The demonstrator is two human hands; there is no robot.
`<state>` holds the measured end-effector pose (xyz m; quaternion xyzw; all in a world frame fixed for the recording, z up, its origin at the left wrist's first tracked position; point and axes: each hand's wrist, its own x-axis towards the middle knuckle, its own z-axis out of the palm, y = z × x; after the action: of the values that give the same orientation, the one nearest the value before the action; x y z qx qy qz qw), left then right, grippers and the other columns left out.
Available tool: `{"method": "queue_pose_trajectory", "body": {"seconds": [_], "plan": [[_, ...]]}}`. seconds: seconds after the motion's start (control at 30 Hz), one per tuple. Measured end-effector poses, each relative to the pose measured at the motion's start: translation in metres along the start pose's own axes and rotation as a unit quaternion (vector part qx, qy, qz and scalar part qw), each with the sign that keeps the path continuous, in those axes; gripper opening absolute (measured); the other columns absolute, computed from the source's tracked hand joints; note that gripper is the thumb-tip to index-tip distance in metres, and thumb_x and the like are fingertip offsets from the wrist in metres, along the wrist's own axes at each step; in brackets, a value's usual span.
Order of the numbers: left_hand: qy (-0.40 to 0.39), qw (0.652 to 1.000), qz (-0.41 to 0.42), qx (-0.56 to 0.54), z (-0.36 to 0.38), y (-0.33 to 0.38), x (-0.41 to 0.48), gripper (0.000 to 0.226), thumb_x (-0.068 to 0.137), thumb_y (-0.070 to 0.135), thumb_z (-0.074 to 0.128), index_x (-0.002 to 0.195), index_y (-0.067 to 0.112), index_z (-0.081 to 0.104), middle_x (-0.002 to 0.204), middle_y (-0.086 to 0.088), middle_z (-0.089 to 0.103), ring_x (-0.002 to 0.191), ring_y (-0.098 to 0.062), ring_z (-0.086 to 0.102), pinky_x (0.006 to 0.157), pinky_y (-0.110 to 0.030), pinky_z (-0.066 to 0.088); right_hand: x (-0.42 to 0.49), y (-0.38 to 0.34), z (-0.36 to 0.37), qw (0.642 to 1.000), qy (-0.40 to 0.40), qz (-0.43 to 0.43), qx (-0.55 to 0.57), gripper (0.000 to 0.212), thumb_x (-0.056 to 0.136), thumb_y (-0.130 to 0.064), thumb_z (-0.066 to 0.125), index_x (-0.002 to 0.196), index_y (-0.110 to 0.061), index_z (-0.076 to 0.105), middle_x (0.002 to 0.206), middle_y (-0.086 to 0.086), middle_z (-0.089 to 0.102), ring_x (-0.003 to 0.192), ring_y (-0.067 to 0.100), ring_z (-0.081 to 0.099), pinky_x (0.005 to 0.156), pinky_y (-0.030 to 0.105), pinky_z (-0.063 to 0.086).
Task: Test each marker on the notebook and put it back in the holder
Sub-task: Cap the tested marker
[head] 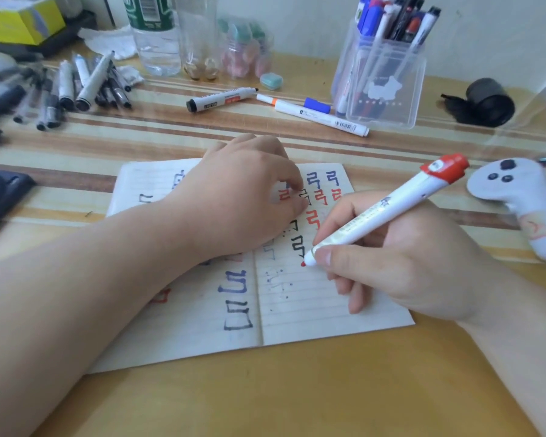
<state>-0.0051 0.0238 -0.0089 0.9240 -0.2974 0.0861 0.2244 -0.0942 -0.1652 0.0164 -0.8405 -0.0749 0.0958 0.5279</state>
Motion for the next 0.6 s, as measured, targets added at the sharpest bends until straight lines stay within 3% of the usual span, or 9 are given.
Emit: {"method": "queue_pose_trajectory", "body": {"seconds": [0.37,0.6], "plan": [[-0.001,1.0,-0.005,-0.009,0.0007,0.0007,-0.0002,0.04,0.08,0.06,0.049,0.102,0.039,0.074,0.112,0.015,0.06,0.116,-0.015,0.053,0.104,-0.048,0.041,-0.0011,0.0007,0.0023,1.0,0.012,-0.006,-0.025,0.012,0.078,-0.023,0.079,0.078,-0.012,0.073,0.061,0.009,0.067,0.049,0.032,0.064,0.041,0.038,0.054],[0.0,1.0,-0.006,-0.013,0.002,0.0001,-0.0001,0.039,0.081,0.06,0.05,0.102,0.038,0.074,0.112,0.014,0.06,0.116,-0.016,0.053,0.105,-0.048,0.041,-0.0024,-0.0037,0.0049,0.999,0.014,-0.003,-0.038,0.01,0.082,-0.014,0.078,0.074,-0.011,0.073,0.058,0.007,0.066,0.042,0.02,0.061,0.038,0.032,0.049]]}}
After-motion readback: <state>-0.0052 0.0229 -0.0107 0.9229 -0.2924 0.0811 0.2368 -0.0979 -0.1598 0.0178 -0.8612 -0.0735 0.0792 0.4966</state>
